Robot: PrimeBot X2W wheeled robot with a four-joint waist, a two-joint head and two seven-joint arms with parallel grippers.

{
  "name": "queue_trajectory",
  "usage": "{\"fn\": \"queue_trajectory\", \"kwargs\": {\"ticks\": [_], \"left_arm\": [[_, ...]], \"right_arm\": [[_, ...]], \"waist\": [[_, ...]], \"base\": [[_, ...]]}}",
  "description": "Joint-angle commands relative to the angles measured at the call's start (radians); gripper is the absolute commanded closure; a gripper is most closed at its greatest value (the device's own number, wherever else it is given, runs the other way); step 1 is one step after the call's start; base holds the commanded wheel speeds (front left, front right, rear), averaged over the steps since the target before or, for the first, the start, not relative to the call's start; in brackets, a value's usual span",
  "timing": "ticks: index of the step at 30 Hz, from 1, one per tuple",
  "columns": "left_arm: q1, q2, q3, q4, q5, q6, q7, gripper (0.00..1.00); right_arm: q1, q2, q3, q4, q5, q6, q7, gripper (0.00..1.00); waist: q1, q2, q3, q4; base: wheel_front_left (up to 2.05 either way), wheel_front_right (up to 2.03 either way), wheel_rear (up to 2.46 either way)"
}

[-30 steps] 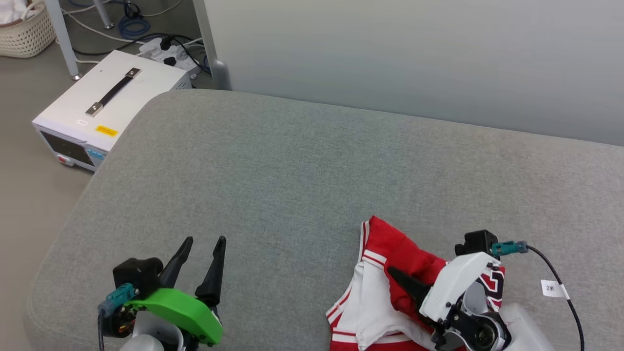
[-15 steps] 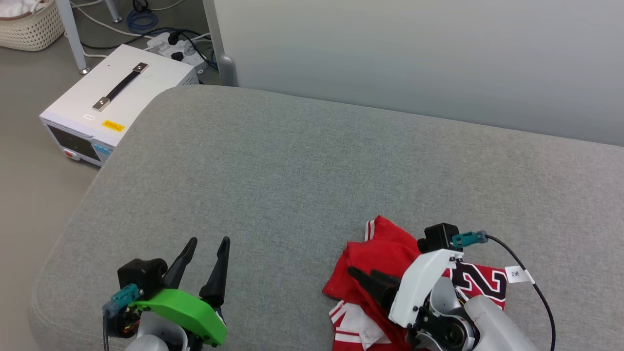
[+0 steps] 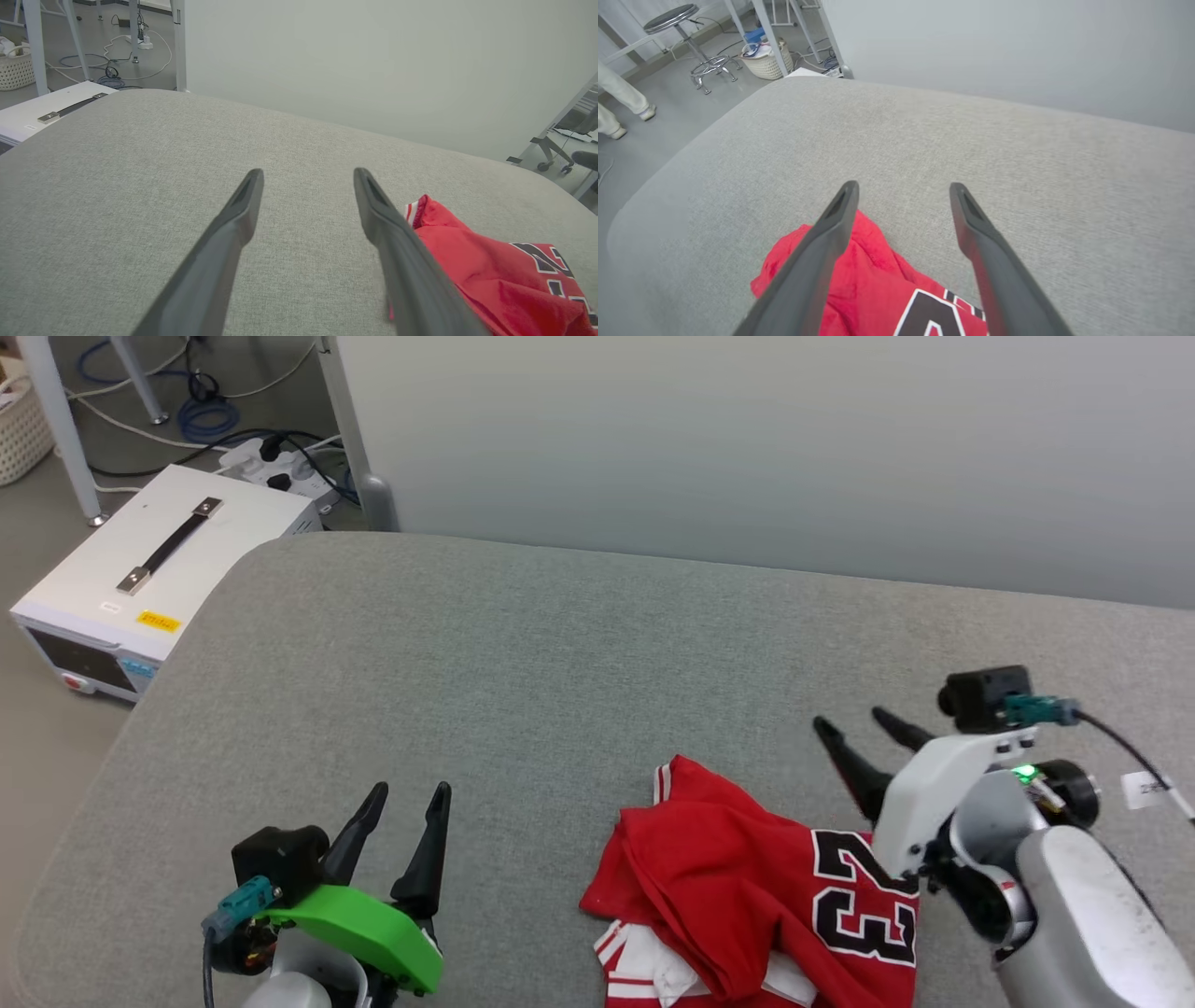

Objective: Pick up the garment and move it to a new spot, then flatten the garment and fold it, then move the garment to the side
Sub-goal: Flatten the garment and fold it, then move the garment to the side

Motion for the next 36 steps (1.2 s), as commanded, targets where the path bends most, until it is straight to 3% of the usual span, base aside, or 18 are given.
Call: {"fn": "queue_trajectory", "kwargs": {"ticks": [1, 9, 13, 21, 30, 36], "left_arm": [[-0.017, -0.009, 0.006, -0.010, 0.015, -0.004, -0.005, 0.00], [-0.016, -0.051, 0.064, -0.076, 0.066, -0.027, -0.006, 0.00], [-0.008, -0.076, 0.099, -0.092, 0.105, -0.039, -0.006, 0.00], [0.028, -0.133, 0.172, -0.110, 0.190, -0.079, -0.006, 0.00], [0.096, -0.208, 0.260, -0.146, 0.305, -0.128, -0.006, 0.00], [0.102, -0.248, 0.300, -0.170, 0.351, -0.144, -0.006, 0.00]], "right_arm": [[0.006, -0.010, -0.027, -0.032, -0.012, 0.000, -0.015, 0.00], [0.081, -0.159, -0.128, -0.205, -0.145, 0.000, -0.142, 0.00], [0.141, -0.172, -0.190, -0.248, -0.161, 0.000, -0.221, 0.00], [0.287, -0.100, -0.304, -0.322, -0.166, 0.000, -0.360, 0.00], [0.362, 0.003, -0.333, -0.335, -0.191, 0.000, -0.453, 0.00], [0.364, 0.014, -0.327, -0.316, -0.190, 0.000, -0.469, 0.00]], "waist": [[0.0000, -0.0001, -0.006, -0.028], [0.0000, -0.0001, 0.018, -0.083], [0.0000, -0.0001, 0.032, -0.101], [0.0000, -0.0001, 0.051, -0.124], [0.0000, -0.0001, 0.056, -0.136], [0.0000, -0.0001, 0.059, -0.130]], "base": [[0.00, 0.00, 0.00], [0.00, 0.00, 0.00], [0.00, 0.00, 0.00], [0.00, 0.00, 0.00], [0.00, 0.00, 0.00], [0.00, 0.00, 0.00]]}}
